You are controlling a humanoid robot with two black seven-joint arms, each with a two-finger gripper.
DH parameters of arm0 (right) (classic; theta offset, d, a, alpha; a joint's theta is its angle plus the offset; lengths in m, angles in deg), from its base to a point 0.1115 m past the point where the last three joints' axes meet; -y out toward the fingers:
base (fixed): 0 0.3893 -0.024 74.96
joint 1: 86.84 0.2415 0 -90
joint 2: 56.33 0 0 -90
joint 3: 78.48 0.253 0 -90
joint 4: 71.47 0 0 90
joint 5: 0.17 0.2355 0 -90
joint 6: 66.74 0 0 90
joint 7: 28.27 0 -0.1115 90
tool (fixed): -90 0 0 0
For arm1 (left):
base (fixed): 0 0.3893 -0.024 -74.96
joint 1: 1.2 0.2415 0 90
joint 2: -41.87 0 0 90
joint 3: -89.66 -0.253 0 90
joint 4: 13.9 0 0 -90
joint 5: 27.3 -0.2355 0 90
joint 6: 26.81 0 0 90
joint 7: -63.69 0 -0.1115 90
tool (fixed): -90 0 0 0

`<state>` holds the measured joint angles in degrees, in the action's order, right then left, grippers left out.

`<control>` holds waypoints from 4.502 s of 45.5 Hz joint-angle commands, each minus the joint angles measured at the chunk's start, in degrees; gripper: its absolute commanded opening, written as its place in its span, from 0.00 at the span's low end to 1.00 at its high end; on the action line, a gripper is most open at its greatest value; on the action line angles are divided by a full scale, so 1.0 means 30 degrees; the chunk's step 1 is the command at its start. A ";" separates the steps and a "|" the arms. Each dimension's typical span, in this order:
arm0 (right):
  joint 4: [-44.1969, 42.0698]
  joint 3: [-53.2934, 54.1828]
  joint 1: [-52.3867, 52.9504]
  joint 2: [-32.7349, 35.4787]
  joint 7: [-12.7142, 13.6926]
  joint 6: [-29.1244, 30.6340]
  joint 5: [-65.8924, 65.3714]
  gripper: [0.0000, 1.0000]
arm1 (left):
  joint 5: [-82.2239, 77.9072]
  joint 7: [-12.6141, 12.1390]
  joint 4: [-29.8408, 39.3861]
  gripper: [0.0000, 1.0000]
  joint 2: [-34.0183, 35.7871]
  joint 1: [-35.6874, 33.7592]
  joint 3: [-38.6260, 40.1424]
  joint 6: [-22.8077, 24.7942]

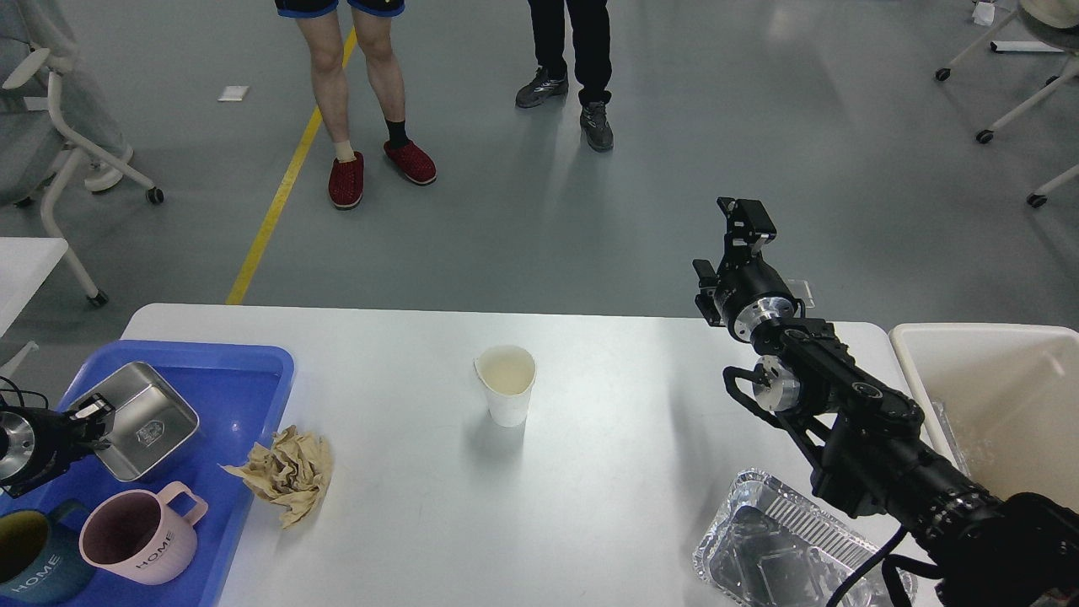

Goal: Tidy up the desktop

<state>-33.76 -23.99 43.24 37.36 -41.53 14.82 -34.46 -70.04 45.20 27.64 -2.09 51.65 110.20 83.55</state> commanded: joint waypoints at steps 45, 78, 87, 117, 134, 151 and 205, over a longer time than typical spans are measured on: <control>0.0087 0.0001 -0.0088 -0.0176 -0.0002 -0.0029 0.0003 1.00 | 0.0329 0.0480 -0.1572 0.64 -0.1284 -0.0568 0.0535 -0.1132; 0.0087 0.0001 0.0000 -0.0351 -0.0002 -0.0087 0.0003 1.00 | 0.6861 -0.1278 0.1297 0.97 -0.1167 -0.4612 0.9321 0.1653; 0.0087 0.0001 0.0030 -0.0351 -0.0001 -0.0087 0.0003 1.00 | 0.7213 -0.1190 0.3727 0.97 -0.1576 -0.4144 1.0993 -0.1303; 0.0058 -0.0057 -0.0088 -0.0234 0.0027 -0.0087 0.0003 1.00 | 0.8210 0.4494 0.8799 0.98 -0.8987 0.3912 1.7292 -0.4149; 0.0029 -0.0058 -0.0029 -0.0322 0.0028 -0.0087 0.0003 1.00 | 0.8210 0.4289 0.7483 0.98 -1.2824 0.5173 1.9314 -0.4091; -0.0001 -0.0058 0.0030 -0.0264 0.0028 -0.0087 0.0003 1.00 | 0.7946 0.4288 0.6807 0.98 -1.4702 0.5437 1.9666 -0.4091; 1.4908 -1.2772 0.0674 2.1880 0.4684 0.4304 0.1703 1.00 | 0.8005 0.4201 0.8829 0.98 -1.3882 0.8103 1.9110 -0.4178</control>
<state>6.01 -60.34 45.12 95.16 -30.67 23.19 -28.86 -46.02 57.80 53.26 -44.58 75.30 167.57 71.07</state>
